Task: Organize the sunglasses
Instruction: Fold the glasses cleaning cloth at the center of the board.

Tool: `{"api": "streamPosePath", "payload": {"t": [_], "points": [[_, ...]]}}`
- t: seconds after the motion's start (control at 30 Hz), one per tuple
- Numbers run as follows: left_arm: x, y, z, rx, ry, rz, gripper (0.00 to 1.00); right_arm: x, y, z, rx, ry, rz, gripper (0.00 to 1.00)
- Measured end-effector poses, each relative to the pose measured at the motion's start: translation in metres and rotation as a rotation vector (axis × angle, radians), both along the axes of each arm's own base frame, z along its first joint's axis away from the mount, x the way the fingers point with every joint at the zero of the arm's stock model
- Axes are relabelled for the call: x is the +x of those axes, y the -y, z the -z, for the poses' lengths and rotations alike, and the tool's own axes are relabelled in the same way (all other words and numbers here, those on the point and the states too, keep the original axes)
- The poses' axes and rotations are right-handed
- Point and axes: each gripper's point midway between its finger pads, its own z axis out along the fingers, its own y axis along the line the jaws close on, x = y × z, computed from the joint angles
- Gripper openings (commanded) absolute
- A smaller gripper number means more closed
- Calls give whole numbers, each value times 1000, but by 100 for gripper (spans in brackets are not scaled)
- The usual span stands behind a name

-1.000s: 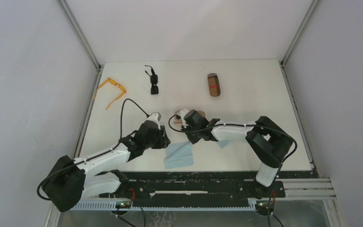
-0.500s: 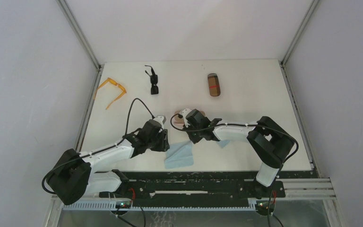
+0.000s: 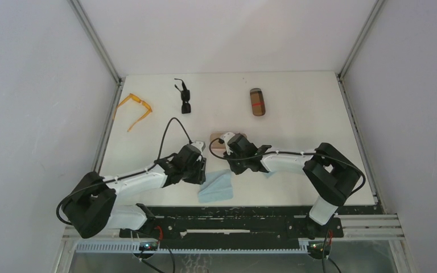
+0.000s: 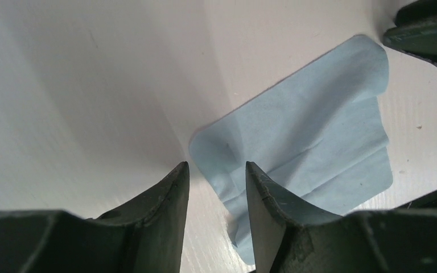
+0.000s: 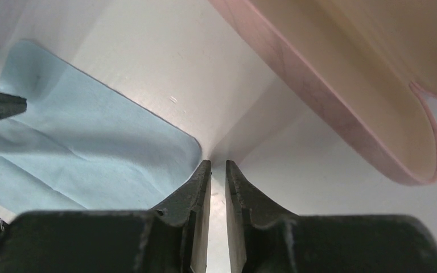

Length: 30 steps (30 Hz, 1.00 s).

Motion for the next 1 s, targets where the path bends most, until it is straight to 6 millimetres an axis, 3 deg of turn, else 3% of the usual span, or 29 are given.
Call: {"api": "streamPosePath", "payload": {"t": [0.6,0.83,1.0], "points": [[13,2,2,55,40,-6,43,-10,18,-8,12,12,46,15],[10,6,3,73,56,27,35,-7,21,-12,6,29,62,15],[8,16,4,73,69,56,20,-6,24,-17,4,45,72,20]]}}
